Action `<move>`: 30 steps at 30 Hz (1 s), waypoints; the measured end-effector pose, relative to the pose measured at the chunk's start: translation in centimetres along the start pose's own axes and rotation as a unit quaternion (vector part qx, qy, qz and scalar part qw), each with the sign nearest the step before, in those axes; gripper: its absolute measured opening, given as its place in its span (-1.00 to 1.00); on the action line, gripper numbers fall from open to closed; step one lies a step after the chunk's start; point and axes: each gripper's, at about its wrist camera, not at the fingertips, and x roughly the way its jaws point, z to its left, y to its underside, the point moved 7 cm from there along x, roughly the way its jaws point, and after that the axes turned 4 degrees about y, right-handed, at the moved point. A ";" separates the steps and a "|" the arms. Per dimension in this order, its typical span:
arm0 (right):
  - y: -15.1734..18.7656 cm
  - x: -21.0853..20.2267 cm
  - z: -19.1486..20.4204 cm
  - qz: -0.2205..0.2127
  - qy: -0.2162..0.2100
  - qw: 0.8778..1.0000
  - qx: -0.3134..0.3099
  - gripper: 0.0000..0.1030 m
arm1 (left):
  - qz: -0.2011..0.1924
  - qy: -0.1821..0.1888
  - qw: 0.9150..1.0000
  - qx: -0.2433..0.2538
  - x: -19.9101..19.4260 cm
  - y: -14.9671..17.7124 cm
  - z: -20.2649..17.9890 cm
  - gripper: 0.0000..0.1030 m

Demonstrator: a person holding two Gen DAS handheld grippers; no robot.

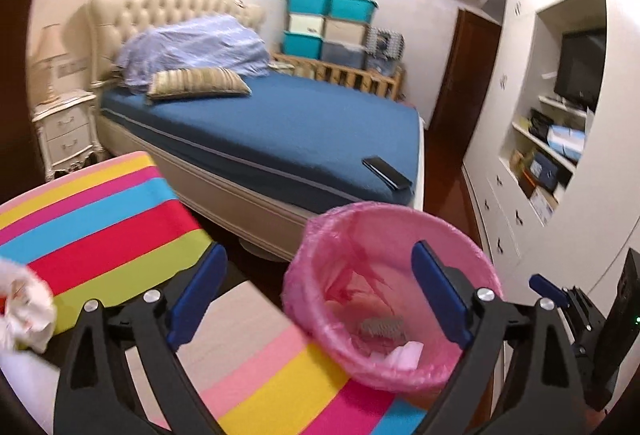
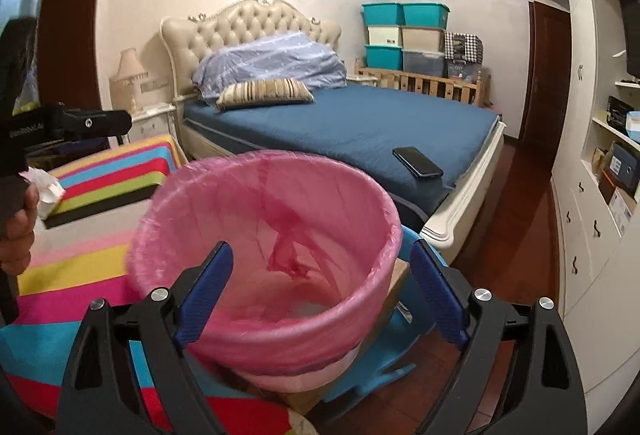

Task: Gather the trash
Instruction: 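Move both open tools back over the table toward the trash pile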

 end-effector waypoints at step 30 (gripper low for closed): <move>0.3 -6.3 30.9 0.043 -0.290 0.948 -0.126 0.65 | -0.028 -0.223 0.972 -0.071 -31.7 13.9 21.2 0.91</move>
